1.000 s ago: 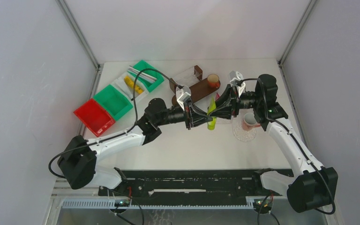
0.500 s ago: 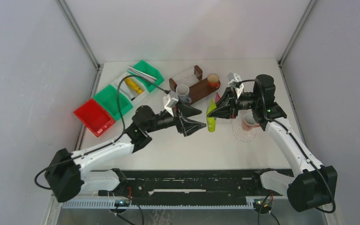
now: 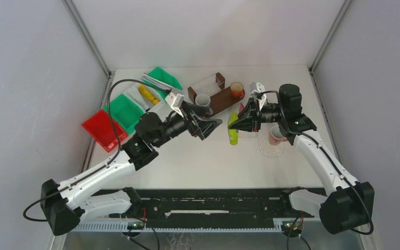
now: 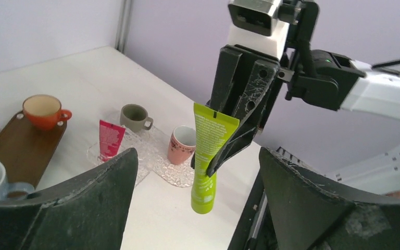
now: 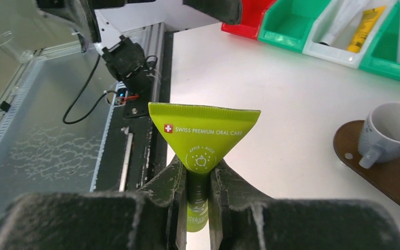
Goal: Prepare toiletry sets of a toothbrush and toothpaste on the tray
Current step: Place the toothpaste in the toothpaste holder.
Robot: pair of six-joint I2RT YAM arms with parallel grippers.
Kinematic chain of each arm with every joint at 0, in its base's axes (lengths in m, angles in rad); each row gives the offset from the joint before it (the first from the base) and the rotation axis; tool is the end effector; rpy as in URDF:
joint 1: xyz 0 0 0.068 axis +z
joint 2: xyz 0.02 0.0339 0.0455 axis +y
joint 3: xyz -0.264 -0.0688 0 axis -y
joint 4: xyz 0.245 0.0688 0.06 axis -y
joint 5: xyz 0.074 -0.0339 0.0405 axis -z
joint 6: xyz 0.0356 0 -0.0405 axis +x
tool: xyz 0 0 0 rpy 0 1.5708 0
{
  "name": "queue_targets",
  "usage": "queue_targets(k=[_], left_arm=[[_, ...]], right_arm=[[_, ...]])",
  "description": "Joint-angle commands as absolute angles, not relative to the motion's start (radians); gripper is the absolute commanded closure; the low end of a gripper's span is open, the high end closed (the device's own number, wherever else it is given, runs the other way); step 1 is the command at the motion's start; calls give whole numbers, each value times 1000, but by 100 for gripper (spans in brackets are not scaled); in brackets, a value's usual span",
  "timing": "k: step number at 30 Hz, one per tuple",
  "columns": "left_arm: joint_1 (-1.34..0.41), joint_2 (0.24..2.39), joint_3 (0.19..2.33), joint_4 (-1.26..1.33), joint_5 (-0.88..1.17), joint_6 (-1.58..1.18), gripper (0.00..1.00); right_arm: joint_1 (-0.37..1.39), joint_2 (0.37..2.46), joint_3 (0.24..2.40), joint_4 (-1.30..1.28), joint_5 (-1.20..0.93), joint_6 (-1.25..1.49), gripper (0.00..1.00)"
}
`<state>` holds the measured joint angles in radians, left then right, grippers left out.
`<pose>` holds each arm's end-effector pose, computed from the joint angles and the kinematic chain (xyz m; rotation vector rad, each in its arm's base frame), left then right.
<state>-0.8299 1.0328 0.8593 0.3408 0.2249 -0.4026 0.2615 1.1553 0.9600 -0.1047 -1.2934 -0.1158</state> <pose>0.1586 -0.1851 0.3751 0.5142 1.4244 -1.1647 0.2282 0.0965 0.3416 -1.1732 1.4023 1.2886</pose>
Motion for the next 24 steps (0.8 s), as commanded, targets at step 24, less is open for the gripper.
queue_targets(k=[24], left_arm=[[-1079, 1359, 1392, -173, -386, -526, 39]], right_arm=[[280, 1160, 967, -130, -1123, -191, 81]])
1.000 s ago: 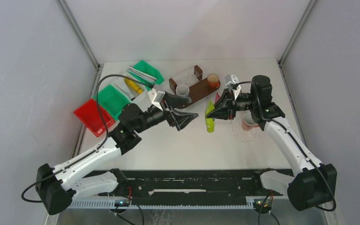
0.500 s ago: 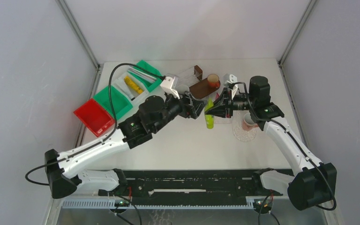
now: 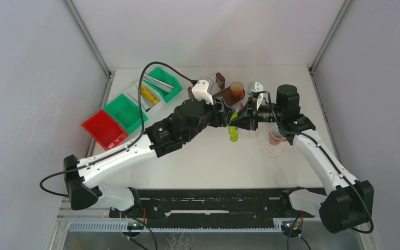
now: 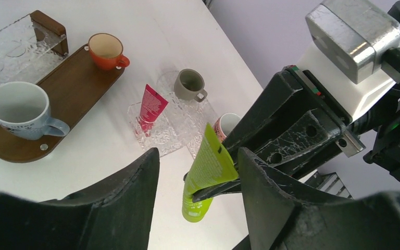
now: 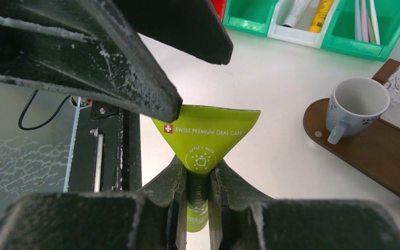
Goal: Prepare toiletry sets of a toothbrush and toothpaste on the tray
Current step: Place the toothpaste in the toothpaste holder.
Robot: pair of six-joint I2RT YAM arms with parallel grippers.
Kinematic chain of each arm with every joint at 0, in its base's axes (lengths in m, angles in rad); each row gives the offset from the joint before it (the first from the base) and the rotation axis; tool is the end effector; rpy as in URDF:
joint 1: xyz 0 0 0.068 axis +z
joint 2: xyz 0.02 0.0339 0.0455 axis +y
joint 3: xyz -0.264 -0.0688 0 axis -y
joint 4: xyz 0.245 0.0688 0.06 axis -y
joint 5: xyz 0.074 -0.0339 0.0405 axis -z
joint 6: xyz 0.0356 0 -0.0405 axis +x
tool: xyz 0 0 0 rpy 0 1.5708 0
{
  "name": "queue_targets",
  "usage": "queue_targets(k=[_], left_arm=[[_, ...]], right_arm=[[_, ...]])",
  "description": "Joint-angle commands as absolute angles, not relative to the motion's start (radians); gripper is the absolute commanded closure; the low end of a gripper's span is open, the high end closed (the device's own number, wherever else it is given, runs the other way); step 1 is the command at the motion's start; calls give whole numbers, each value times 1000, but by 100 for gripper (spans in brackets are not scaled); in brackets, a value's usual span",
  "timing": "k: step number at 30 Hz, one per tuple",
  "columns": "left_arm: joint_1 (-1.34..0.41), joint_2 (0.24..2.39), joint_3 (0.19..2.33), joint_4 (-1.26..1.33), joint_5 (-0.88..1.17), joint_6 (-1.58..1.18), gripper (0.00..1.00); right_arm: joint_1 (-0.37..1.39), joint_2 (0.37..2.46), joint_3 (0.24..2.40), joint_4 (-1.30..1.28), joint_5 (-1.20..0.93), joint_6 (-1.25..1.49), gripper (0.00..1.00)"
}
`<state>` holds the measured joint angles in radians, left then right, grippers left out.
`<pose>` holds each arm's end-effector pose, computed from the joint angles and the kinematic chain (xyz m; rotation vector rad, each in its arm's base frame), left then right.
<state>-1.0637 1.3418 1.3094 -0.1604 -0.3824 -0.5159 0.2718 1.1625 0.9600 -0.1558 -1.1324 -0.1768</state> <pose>0.1631 -0.2662 0.4021 0.2104 1.8092 -0.8071 0.2328 0.0984 0.3340 -1.1135 1.4975 1.1404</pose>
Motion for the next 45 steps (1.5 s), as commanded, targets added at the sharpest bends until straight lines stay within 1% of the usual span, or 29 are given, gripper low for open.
queue_targets(k=[1, 5, 10, 12, 15, 18, 21, 22, 26, 31, 36, 40, 45], left_arm=[[-1081, 1369, 1401, -183, -384, -526, 40], [-1086, 1396, 1420, -195, -370, -534, 45], [-1092, 1433, 1457, -248, -387, -540, 48], [-1092, 1448, 1470, -267, -390, -541, 51], [-1091, 1473, 1496, -306, -411, -545, 59], [-1092, 1494, 1520, -336, -437, -540, 72], [-1092, 1502, 1526, -339, -445, -530, 94], [-1092, 1503, 1528, -338, -443, -525, 99], [-1090, 1486, 1508, -313, -444, -514, 100], [-1069, 1428, 1420, -222, -409, -517, 100], [-1028, 1363, 1325, -147, -386, -512, 100], [-979, 1311, 1223, -68, -358, -485, 100], [-910, 1254, 1125, 37, -350, -392, 100]], right_arm=[[281, 1159, 968, -130, -1123, -191, 81], [281, 1160, 968, -132, -1115, -193, 82], [282, 1157, 968, -132, -1105, -193, 81], [282, 1157, 967, -132, -1100, -194, 82], [284, 1155, 968, -135, -1090, -199, 81], [288, 1155, 967, -139, -1084, -204, 81], [293, 1157, 968, -145, -1080, -213, 80], [294, 1157, 968, -146, -1077, -216, 78], [296, 1159, 967, -149, -1076, -220, 69], [296, 1163, 967, -155, -1085, -222, 45], [285, 1166, 972, -161, -1114, -225, 30], [253, 1158, 985, -203, -1162, -257, 24], [198, 1142, 985, -207, -1207, -256, 24]])
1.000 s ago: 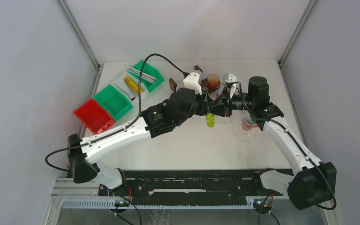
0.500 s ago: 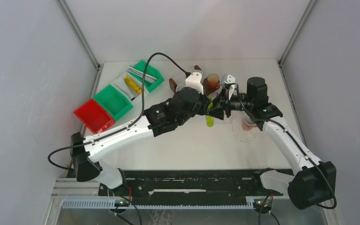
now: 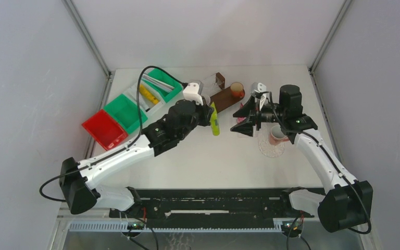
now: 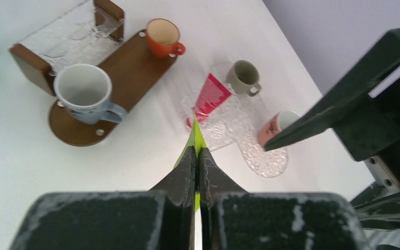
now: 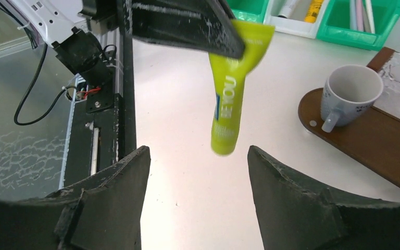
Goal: Prepare toiletry sets of a toothbrush and toothpaste on the tray
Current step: Place the toothpaste in the toothpaste holder.
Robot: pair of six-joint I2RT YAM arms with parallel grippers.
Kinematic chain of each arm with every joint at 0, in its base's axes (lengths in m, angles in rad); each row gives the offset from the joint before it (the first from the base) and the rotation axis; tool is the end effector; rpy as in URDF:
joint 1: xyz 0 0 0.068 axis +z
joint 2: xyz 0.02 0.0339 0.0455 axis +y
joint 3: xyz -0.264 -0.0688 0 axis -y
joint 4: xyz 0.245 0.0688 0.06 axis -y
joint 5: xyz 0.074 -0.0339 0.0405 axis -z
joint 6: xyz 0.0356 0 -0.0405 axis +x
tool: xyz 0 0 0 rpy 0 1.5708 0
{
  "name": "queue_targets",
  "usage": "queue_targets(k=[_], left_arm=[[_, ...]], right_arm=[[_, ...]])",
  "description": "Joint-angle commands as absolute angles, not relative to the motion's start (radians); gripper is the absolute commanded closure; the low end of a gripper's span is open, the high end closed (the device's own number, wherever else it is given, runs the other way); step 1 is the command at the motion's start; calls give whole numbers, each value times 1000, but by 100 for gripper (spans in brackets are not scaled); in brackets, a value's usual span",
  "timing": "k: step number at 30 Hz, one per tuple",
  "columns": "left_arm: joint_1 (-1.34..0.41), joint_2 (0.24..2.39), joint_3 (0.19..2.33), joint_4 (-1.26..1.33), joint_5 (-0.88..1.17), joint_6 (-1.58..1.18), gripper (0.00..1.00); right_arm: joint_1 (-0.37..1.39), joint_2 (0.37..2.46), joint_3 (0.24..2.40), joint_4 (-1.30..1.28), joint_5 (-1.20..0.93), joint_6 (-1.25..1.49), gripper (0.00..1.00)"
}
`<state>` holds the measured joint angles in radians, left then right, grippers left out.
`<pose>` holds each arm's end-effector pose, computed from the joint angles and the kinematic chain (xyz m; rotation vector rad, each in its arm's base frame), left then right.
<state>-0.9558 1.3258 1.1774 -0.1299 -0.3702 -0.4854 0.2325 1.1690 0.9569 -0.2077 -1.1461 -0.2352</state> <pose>0.1895 -0.2459 0.3633 0.1784 1.8740 -0.6655 0.2357 0.0891 0.3274 -1.1097 1.5210 1.1192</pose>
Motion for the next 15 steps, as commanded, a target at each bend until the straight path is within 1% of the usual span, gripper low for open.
queue_targets(k=[1, 4, 6, 8, 10, 15], left_arm=[[-893, 1250, 1117, 55, -343, -365, 100], [-823, 1240, 1080, 148, -279, -288, 100], [-756, 1240, 1051, 240, -124, -231, 100], [-700, 1256, 1050, 317, -56, -194, 100], [-657, 1303, 1091, 363, -43, -147, 100], [-613, 1468, 1269, 435, 1, 8, 100]], right_arm=[[191, 1139, 985, -206, -1210, -254, 24], [173, 1133, 985, -203, -1215, -247, 24], [158, 1130, 985, -201, -1218, -243, 24], [141, 1126, 985, -198, -1221, -241, 24], [126, 1126, 985, -195, -1224, -236, 24], [93, 1126, 985, -189, -1226, -228, 24]])
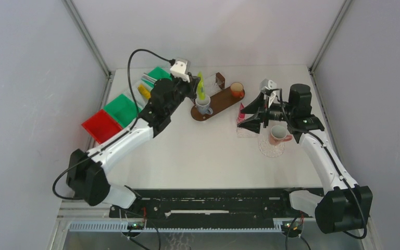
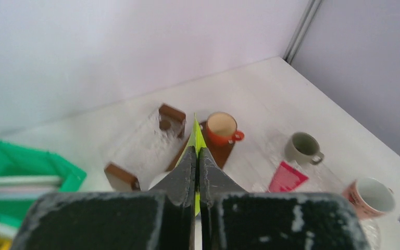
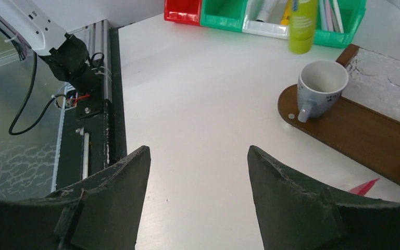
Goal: Prepare toiletry sets of a toothbrush and toothpaste on the tray
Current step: Place the toothpaste in the toothpaste holder.
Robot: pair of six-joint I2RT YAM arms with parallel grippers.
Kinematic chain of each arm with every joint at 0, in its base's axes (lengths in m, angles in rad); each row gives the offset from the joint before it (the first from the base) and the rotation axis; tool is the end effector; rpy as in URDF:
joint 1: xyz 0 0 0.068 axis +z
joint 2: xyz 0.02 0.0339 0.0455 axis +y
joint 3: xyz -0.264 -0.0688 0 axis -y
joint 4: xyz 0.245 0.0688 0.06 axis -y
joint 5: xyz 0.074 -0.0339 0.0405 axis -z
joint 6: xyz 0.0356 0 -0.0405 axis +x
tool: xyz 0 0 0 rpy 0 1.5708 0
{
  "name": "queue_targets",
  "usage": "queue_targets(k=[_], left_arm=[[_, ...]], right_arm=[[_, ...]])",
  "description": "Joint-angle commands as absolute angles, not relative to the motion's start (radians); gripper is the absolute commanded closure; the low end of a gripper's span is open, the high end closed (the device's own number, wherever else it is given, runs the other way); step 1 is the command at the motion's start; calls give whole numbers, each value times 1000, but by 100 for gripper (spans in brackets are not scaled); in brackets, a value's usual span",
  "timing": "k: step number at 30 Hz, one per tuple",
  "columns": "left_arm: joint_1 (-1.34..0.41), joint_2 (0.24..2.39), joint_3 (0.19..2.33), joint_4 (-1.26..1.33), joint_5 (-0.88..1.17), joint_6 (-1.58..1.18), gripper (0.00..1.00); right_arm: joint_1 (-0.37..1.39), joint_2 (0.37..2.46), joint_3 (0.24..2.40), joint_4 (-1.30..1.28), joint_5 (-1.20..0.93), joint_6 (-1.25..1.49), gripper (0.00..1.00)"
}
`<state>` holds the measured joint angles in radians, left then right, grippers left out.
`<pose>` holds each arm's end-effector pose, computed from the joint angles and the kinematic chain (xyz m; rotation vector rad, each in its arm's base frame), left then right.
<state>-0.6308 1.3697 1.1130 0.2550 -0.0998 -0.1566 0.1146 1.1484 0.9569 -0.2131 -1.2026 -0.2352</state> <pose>0.2677 -0.1911 0.3678 0.2976 1.5702 -0.5376 0.2381 0.0608 0.3324 -1.0398 1.5204 1.0825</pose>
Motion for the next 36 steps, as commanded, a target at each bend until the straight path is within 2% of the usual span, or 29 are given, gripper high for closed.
queue_targets(k=[1, 9, 18, 23, 36], left_arm=[[-602, 1503, 1307, 445, 17, 22, 100], [-504, 1876, 1764, 394, 240, 9, 100], [-460, 2247, 2139, 393, 222, -4, 100], [-438, 2303, 2133, 412, 191, -60, 100], [-427, 2286, 2052, 383, 161, -117, 100]], right_arm=[[86, 1126, 985, -188, -1226, -227, 24], [20, 1141, 989, -189, -1221, -221, 24], [-16, 1174, 991, -203, -1207, -237, 24], [-33, 1185, 991, -207, -1205, -239, 24], [-42, 1195, 991, -212, -1199, -242, 24]])
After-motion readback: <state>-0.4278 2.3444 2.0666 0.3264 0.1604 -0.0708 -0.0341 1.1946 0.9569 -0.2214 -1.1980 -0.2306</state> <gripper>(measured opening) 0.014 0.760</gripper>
